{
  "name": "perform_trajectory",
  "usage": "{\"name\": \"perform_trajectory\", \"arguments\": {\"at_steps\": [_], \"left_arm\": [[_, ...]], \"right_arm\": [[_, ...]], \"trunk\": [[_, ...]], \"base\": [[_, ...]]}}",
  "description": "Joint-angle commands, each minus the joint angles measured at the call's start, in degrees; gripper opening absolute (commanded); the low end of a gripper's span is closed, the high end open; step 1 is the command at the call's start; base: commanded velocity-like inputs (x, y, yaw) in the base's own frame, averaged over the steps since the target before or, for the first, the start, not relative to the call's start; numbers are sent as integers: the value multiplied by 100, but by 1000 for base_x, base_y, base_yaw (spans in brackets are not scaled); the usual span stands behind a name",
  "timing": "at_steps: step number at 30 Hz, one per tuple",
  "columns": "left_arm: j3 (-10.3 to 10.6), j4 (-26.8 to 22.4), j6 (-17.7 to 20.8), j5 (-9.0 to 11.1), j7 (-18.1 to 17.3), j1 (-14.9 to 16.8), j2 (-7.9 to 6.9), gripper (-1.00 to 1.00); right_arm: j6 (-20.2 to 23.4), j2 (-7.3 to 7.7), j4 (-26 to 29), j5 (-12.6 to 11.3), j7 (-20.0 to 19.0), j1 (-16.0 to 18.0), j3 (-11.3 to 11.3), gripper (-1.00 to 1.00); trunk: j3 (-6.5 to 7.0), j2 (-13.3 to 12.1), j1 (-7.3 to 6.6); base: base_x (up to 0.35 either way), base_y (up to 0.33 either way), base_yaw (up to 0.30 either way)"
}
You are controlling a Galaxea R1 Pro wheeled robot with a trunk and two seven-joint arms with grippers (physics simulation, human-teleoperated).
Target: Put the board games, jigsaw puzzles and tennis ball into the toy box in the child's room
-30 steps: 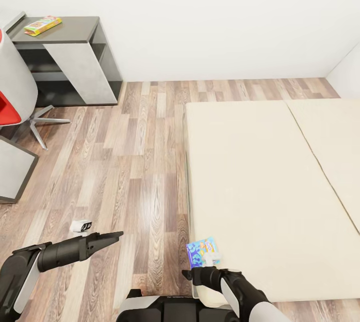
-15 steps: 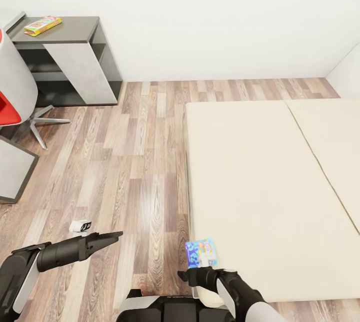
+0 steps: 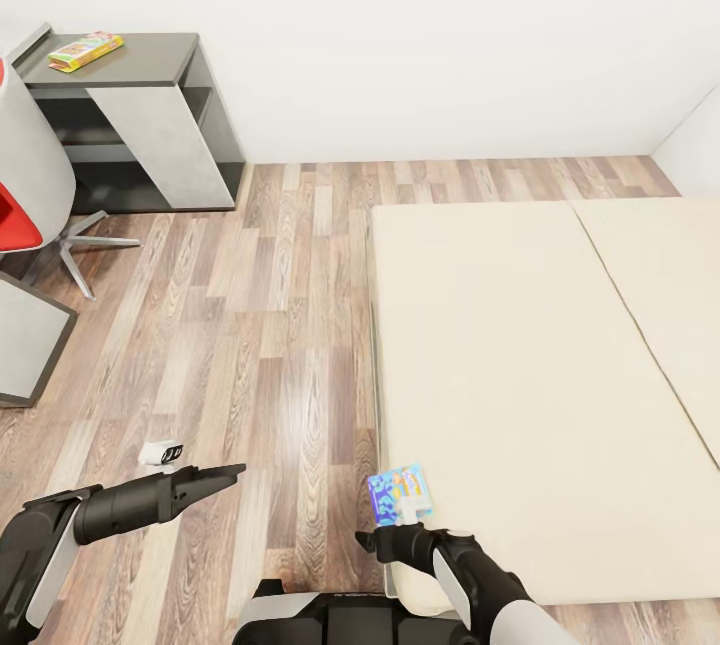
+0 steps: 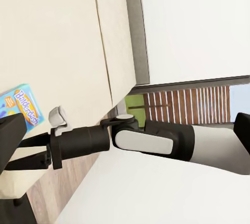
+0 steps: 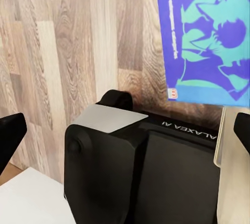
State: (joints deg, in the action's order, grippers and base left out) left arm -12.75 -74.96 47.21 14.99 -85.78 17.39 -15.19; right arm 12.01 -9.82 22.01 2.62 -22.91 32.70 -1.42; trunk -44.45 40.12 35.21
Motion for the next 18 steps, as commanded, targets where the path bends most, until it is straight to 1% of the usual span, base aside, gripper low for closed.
{"name": "perform_trajectory", "arguments": {"at_steps": [1, 18], "left_arm": [[0, -1, 60, 3, -18, 1, -2, 100], [0, -1, 60, 5, -18, 1, -2, 100]], "right_arm": [[36, -2, 13, 28, -21, -1, -16, 100], [118, 5, 14, 16, -36, -1, -24, 100]], "trunk": [[-4, 5, 1], [-4, 5, 1]], "base": [[0, 0, 0], [0, 0, 0]]}}
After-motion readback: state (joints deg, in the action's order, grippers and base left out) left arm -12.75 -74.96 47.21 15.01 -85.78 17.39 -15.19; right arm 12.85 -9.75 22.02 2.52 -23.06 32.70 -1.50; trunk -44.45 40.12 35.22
